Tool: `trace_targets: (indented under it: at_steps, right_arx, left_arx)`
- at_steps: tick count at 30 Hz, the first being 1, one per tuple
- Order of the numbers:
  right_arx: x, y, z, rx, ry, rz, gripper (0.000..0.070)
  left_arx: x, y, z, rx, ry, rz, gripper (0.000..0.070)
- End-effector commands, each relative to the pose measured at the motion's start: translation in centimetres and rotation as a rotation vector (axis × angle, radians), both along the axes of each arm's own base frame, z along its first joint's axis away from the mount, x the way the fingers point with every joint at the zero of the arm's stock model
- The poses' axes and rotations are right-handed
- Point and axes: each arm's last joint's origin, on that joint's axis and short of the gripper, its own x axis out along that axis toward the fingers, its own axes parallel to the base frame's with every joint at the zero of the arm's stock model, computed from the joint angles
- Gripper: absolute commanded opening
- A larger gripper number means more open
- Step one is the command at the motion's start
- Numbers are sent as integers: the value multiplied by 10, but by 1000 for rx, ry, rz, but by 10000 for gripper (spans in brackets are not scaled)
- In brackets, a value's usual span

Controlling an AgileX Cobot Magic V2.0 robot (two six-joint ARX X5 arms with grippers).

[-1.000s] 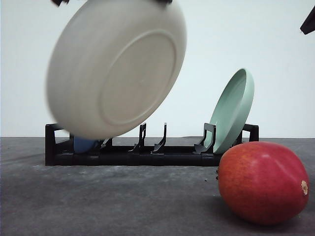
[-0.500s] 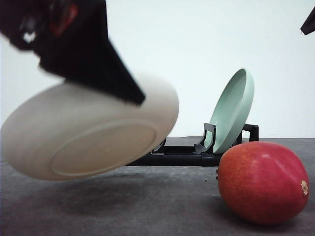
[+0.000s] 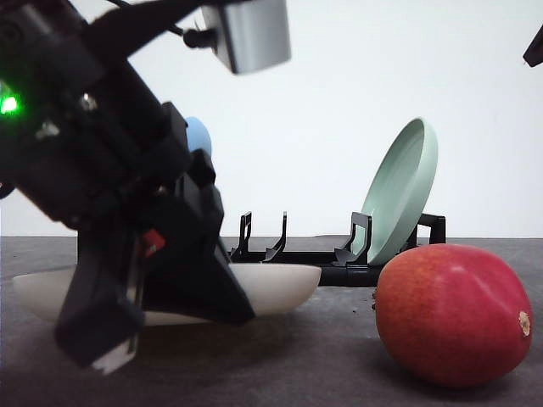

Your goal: Place pomegranate in white plate

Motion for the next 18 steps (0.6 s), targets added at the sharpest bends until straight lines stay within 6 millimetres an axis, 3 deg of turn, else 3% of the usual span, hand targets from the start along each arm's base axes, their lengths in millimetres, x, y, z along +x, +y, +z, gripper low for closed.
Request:
trace_targets:
  at_steps: [1, 4, 6, 12, 18]
  right_arx:
    - [0, 0, 6, 13, -19, 0, 522]
    - [0, 0, 6, 13, -19, -1, 522]
    - [0, 0, 6, 13, -19, 0, 522]
    - [0, 0, 6, 13, -19, 0, 522]
    - [0, 1, 6, 14, -18, 2, 522]
  left_arx:
    - [-3, -3, -1, 0, 3, -4, 87]
    - [-3, -3, -1, -39, 47, 52, 306]
    - [-3, -2, 3, -65, 82, 94, 362]
    - [1, 7, 37, -136, 329, 161, 366]
    - [18, 42, 74, -281, 531, 277, 366]
